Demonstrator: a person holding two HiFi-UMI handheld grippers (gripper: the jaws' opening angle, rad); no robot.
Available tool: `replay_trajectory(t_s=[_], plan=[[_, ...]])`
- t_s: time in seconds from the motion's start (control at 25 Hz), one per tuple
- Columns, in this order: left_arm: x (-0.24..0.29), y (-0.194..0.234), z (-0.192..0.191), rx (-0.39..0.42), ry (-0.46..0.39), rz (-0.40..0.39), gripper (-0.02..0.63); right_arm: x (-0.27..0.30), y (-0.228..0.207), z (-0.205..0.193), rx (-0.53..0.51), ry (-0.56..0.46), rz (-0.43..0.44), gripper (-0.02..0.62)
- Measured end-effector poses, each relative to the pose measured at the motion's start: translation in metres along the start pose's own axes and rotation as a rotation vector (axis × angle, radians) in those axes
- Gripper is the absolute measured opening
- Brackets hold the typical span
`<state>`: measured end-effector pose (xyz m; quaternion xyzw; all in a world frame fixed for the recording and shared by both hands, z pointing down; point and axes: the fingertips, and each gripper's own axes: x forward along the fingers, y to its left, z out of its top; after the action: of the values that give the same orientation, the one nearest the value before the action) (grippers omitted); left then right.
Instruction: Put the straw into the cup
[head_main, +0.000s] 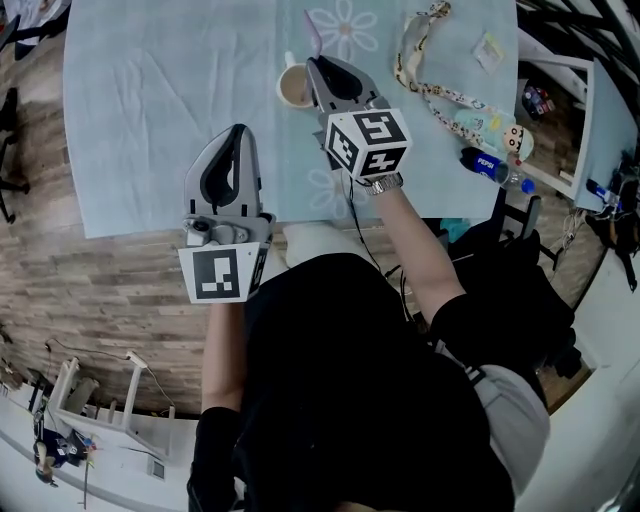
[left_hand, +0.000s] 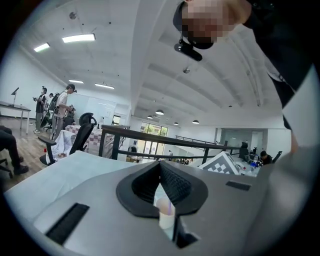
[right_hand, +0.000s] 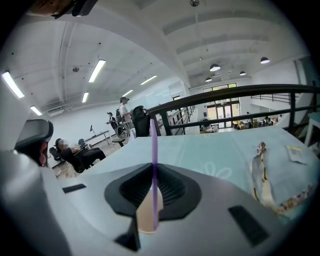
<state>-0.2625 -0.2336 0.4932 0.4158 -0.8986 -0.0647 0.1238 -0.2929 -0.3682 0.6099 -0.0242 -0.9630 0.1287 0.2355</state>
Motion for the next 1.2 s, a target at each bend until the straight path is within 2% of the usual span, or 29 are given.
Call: replay_trajectory(t_s=[0.4,0.72,1.2], plan=[[0.002,0.002,-0.008,0.0,0.017,0.0,0.014,0.011,0.0,-0.017,-0.008,0.056,0.0,0.04],[0.003,0.004,-0.009,-0.005,0.021,0.01,0.014,0.018,-0.002,-0.02,-0.078,0.087,-0.03,0.04],[0.0,0.009,-0.007,-0.017,0.016,0.032,0.014,0.03,-0.005,-0.022,-0.077,0.119,-0.056,0.041]])
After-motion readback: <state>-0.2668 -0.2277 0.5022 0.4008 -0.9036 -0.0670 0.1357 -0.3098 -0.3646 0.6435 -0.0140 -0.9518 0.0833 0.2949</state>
